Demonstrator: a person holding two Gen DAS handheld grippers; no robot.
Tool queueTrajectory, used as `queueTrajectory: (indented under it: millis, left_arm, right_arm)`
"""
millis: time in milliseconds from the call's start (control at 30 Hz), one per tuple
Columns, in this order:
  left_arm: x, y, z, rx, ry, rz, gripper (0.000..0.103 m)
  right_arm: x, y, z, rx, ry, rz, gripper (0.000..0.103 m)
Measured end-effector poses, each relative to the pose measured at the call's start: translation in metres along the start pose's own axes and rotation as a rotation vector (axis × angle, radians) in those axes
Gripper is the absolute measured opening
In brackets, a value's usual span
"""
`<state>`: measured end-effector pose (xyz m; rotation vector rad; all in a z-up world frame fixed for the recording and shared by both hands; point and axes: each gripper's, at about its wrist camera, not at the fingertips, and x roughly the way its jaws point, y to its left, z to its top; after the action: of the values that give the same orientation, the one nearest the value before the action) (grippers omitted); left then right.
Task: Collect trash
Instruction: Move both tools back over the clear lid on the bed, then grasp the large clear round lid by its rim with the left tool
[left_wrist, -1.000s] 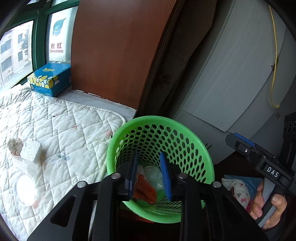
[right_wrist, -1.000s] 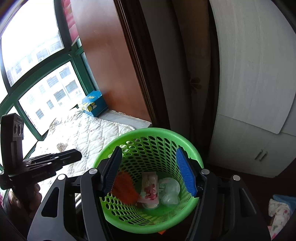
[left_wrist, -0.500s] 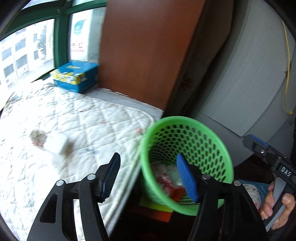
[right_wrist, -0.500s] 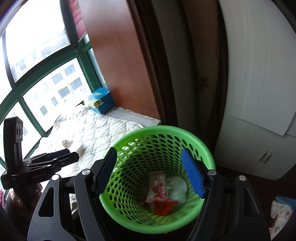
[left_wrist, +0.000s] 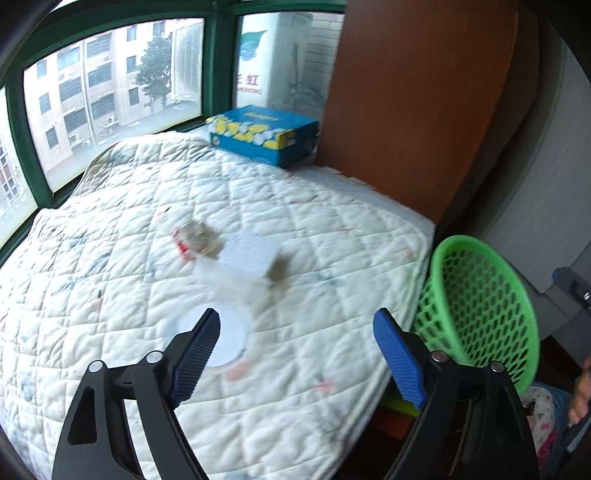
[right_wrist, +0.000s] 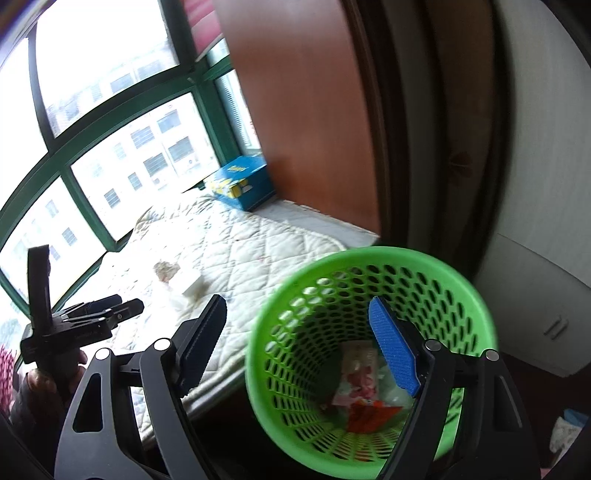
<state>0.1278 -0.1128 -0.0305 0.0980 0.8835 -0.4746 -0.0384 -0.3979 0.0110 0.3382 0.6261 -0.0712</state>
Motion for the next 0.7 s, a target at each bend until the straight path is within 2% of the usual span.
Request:
queueTrajectory:
  millis: [167,433,700]
  left_arm:
    - [0.016,0.038,-0.013,-0.014,0.039,0.033,0.094]
    - [0.054,0.066,-0.030,-0.008,0.136,0.027,0.095]
    - [0.081,0.078,-0.029,-0.004,0.180,0.034,0.095]
  right_arm:
    - [0.010,0.016,0.002,-0.019,0.017,0.035,0.080]
    - [0.034,0.040,0.004,-0.052,0.062,0.060,0.081]
    - [0.059,0.060,0.004,-0.080,0.105,0.075,0.081]
